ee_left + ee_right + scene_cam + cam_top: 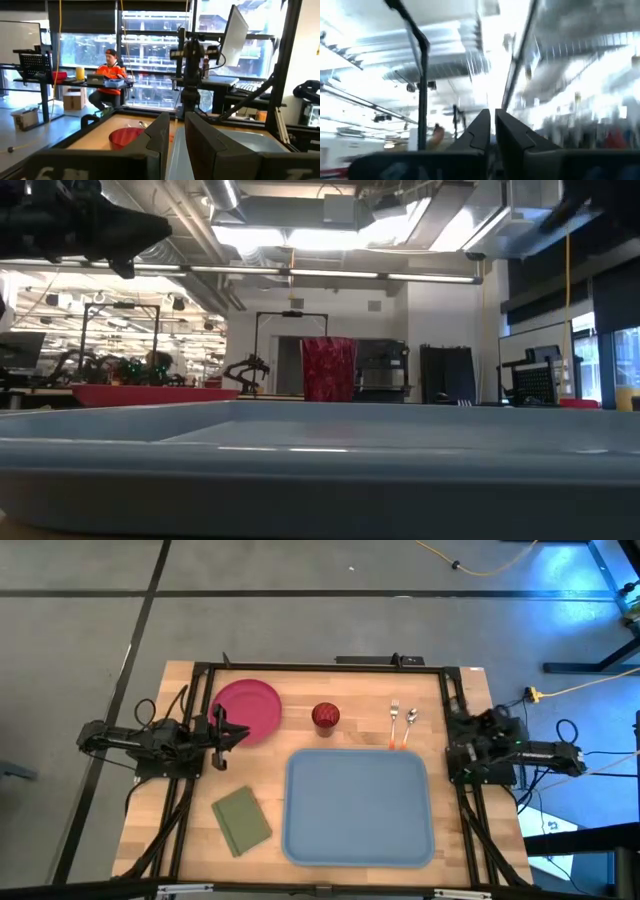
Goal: Pick and place plate/cup/fork/spoon on tray
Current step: Put the orange spoon on the blue serving tray
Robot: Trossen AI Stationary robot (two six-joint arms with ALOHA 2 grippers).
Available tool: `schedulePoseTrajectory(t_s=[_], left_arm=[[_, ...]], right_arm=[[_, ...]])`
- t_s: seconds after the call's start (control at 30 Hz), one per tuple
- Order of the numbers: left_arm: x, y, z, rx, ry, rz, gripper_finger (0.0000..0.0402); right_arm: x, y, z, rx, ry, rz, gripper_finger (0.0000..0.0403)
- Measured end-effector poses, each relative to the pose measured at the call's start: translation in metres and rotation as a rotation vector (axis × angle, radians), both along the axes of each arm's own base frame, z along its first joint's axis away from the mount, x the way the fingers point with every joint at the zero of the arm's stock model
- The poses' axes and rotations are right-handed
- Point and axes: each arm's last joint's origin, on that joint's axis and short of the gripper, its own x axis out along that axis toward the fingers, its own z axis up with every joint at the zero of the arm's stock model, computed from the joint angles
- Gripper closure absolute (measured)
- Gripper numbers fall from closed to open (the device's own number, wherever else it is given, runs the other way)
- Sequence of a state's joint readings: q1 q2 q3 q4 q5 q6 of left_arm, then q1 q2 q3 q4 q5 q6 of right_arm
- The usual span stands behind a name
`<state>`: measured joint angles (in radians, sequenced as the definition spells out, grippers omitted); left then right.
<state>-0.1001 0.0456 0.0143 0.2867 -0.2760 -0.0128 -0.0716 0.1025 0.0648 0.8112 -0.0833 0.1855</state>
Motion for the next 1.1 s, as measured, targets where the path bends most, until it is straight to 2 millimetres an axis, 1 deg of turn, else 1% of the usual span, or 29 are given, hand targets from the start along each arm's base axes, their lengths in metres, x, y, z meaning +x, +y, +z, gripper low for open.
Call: schedulePoseTrajectory(t_s=[0.03,0.1,0.17,0.23,0.27,0.37,0.43,0.5,0.57,0.63,0.73,0.87,0.93,1.0,1.1], left_arm=[[0.000,0.000,0.000,0.000,0.002,0.001,0.0347],[0.000,0.000,0.000,0.000,0.004,0.003,0.0347],[0.000,0.001,0.000,-0.005,0.004,0.019,0.0347],[0.000,0.002,-0.001,-0.015,0.006,0.059,0.0347],[0.000,0.002,-0.001,-0.021,0.007,0.084,0.0347],[-0.001,0.004,-0.001,-0.038,0.009,0.147,0.0347],[-0.001,0.005,-0.001,-0.045,0.009,0.174,0.0347],[-0.001,0.005,-0.001,-0.046,0.009,0.179,0.0347],[-0.001,0.005,-0.001,-0.047,0.009,0.178,0.0347],[-0.001,0.005,-0.001,-0.047,0.009,0.178,0.0347],[-0.001,0.005,-0.001,-0.047,0.009,0.178,0.0347],[-0.001,0.005,-0.001,-0.047,0.009,0.177,0.0347],[-0.001,0.005,-0.001,-0.047,0.009,0.177,0.0347],[-0.001,0.005,-0.001,-0.047,0.010,0.177,0.0347],[-0.001,0.005,-0.001,-0.046,0.014,0.177,0.0347]], right_arm=[[-0.001,0.000,0.012,-0.032,-0.010,-0.026,0.0370],[0.001,0.000,0.037,-0.079,0.023,-0.072,0.0370],[0.011,-0.001,0.065,-0.102,0.130,-0.127,0.0370],[0.025,-0.006,0.091,-0.042,0.325,-0.239,0.0370],[0.034,-0.010,0.100,0.016,0.463,-0.331,0.0370],[0.056,-0.025,0.110,0.268,0.868,-0.650,0.0370],[0.067,-0.032,0.107,0.404,1.079,-0.781,0.0370],[0.077,-0.038,0.103,0.531,1.229,-0.821,0.0370],[0.086,-0.044,0.095,0.636,1.369,-0.825,0.0370],[0.094,-0.051,0.081,0.742,1.504,-0.841,0.0370],[0.101,-0.067,0.058,0.908,1.637,-0.880,0.0370],[0.105,-0.091,0.023,1.107,1.806,-0.835,0.0370],[0.104,-0.102,0.008,1.145,1.883,-0.801,0.0370],[0.103,-0.110,-0.006,1.126,1.946,-0.782,0.0370],[0.101,-0.117,-0.020,1.130,1.955,-0.775,0.0370]])
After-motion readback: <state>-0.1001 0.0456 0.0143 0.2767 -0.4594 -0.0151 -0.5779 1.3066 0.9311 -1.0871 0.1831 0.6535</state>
